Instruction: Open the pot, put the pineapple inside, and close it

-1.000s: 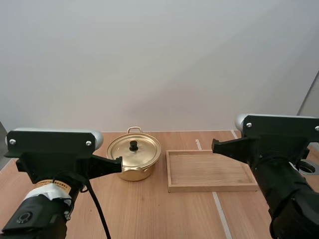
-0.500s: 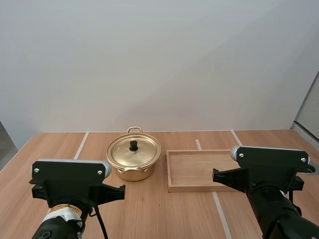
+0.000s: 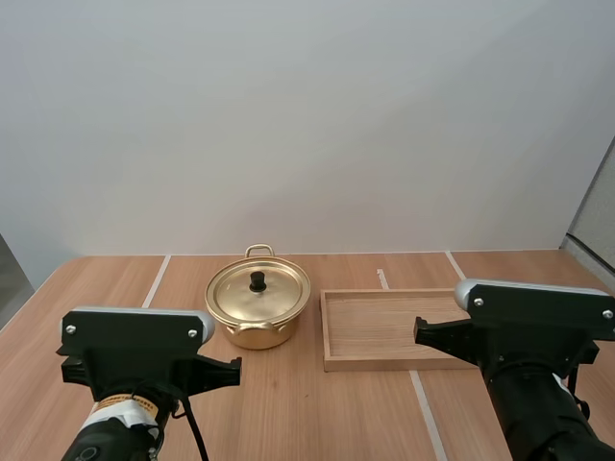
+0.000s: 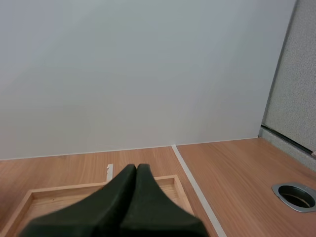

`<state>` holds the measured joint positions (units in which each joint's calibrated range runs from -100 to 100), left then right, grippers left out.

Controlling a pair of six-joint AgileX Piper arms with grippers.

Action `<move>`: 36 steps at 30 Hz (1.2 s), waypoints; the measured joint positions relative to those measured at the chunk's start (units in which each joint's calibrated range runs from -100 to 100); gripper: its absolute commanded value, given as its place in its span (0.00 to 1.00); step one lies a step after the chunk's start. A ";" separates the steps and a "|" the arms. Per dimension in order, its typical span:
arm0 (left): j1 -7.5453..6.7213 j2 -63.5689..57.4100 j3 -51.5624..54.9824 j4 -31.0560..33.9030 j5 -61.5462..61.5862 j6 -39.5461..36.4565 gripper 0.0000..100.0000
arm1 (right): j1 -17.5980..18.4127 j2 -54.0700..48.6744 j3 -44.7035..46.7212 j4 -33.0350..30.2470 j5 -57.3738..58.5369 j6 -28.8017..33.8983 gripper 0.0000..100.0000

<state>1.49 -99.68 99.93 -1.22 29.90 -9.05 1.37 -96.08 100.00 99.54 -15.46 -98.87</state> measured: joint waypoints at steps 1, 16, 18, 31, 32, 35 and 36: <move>0.00 0.00 0.00 0.00 0.00 0.00 0.00 | 0.00 -0.27 0.00 -0.62 1.18 0.00 0.00; 0.00 0.00 0.00 0.00 0.00 0.00 0.00 | -0.49 -1.41 0.00 -24.18 11.89 20.31 0.00; 0.00 0.00 0.00 0.00 0.00 0.00 0.00 | -0.49 -1.41 0.00 -34.92 17.91 30.52 0.00; 0.00 0.00 0.00 0.00 0.00 0.00 0.00 | -1.42 -1.15 0.00 -81.97 46.24 74.32 0.00; 0.00 0.00 0.00 0.00 0.00 0.00 0.00 | -1.52 -1.15 0.00 -82.98 46.63 76.16 0.00; 0.00 0.00 0.00 0.00 0.00 0.00 0.00 | -1.72 -1.15 0.00 -85.92 46.96 81.11 0.00; 0.00 0.00 0.00 0.00 0.00 0.00 0.00 | -1.82 -1.15 0.00 -86.97 46.85 82.50 0.00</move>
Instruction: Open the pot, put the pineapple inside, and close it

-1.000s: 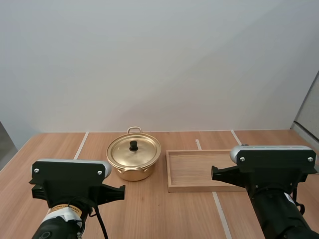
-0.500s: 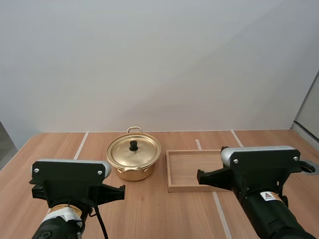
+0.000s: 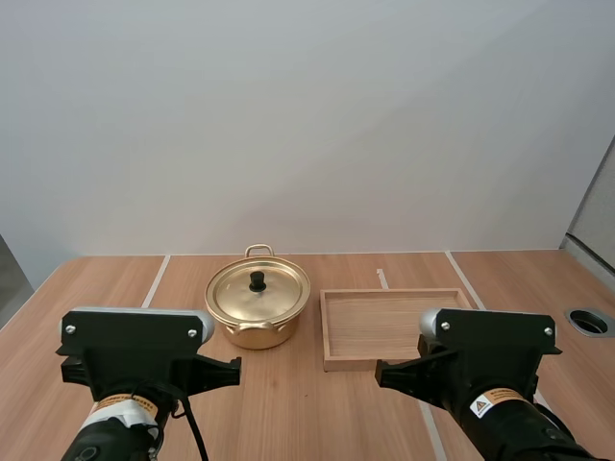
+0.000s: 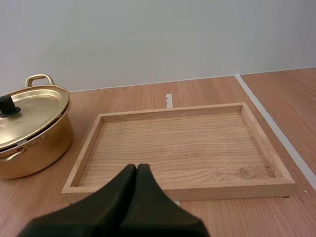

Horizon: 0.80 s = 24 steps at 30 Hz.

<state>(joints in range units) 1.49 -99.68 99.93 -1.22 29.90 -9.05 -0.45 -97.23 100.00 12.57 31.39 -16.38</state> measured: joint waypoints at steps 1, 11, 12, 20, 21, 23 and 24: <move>0.00 0.00 0.00 0.00 0.00 0.00 0.00 | 0.00 0.00 0.00 -1.09 0.00 1.72 0.00; 0.00 0.00 0.00 0.00 0.00 0.00 0.00 | -0.02 0.00 0.00 -4.22 0.16 7.17 0.00; 0.00 0.00 0.00 0.00 0.00 0.00 0.00 | -0.02 0.00 0.00 -4.34 0.16 7.29 0.00; 0.00 0.00 0.00 0.00 0.00 0.00 0.00 | 1.09 0.00 0.00 -4.34 0.16 7.36 0.00; 0.00 0.00 0.00 0.00 0.00 0.00 0.00 | 1.15 0.00 0.00 -4.34 0.16 7.36 0.00; 0.00 0.00 0.00 0.00 0.00 0.00 0.00 | 1.15 0.00 0.00 -4.34 0.16 7.36 0.00; 0.00 0.00 0.00 0.00 0.00 0.00 0.00 | 1.18 0.00 0.00 -4.34 0.16 7.36 0.00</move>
